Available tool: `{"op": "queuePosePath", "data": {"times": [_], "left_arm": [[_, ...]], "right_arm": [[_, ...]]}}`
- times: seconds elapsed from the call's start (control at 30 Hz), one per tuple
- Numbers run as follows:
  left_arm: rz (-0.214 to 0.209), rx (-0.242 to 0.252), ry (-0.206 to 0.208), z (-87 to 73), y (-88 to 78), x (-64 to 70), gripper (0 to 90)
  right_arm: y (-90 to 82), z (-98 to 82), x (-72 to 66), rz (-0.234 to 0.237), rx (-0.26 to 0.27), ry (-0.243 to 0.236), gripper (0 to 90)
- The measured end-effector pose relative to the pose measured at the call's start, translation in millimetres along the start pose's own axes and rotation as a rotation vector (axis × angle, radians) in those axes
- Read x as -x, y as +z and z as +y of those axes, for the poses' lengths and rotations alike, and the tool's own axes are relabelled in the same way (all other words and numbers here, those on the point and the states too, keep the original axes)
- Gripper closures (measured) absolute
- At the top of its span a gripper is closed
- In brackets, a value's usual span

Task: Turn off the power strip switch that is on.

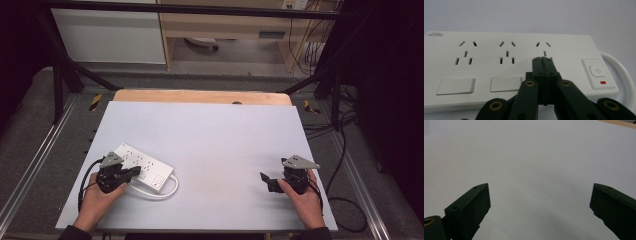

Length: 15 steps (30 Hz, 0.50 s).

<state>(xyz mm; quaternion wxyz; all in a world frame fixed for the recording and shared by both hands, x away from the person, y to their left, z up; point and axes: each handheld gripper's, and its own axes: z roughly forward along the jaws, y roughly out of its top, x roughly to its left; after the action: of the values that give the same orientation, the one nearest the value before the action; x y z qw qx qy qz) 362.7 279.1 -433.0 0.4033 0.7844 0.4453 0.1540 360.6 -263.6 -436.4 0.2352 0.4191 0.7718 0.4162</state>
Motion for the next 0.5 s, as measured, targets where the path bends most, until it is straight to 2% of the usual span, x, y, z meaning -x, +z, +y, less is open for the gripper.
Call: {"op": "queuePosePath", "data": {"times": [0.5], "left_arm": [[-0.003, 0.019, -0.004, 1.9, 0.4, 0.5, 90.0]], "right_arm": [[-0.7, -0.2, 0.9, 0.000, 0.005, 0.007, 3.6]]}}
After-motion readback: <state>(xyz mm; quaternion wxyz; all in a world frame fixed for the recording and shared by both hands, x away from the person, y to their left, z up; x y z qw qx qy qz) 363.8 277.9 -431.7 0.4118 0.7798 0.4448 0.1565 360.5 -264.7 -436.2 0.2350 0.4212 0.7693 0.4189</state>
